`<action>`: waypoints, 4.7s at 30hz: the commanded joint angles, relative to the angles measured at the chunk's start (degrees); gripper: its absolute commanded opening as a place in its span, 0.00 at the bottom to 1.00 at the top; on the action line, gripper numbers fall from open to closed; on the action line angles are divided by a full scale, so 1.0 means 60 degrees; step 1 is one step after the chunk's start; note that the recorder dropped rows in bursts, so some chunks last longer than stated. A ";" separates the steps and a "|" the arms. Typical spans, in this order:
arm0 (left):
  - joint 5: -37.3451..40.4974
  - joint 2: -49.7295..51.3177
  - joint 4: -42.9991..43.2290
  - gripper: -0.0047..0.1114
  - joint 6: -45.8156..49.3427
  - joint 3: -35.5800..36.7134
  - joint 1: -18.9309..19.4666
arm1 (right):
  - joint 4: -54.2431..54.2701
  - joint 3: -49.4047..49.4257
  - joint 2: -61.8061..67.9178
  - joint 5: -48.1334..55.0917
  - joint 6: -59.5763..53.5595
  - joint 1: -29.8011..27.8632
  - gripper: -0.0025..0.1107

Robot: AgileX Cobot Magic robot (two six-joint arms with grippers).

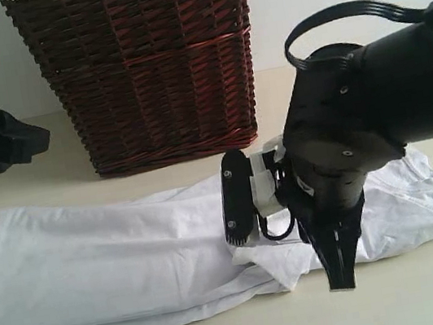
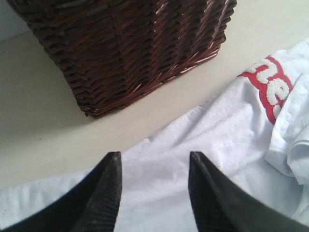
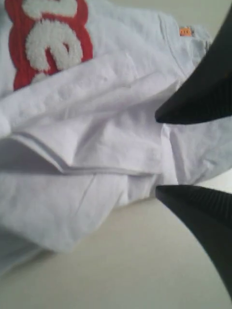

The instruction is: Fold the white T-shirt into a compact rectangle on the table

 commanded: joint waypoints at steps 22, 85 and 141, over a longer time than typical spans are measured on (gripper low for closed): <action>0.0011 -0.0032 -0.0151 0.42 0.0047 0.0019 -0.0041 | -0.2153 0.0475 0.1542 -0.0778 0.2296 -0.0040 0.35; 0.0116 -0.0032 -0.0171 0.42 0.0073 0.0019 -0.0041 | -0.5498 -0.1059 0.0487 0.0292 0.6832 0.0029 0.17; 0.1010 0.0734 -0.0280 0.42 0.0151 0.0019 -0.0041 | 0.1019 -0.1872 0.3342 0.1020 0.0887 -0.2097 0.02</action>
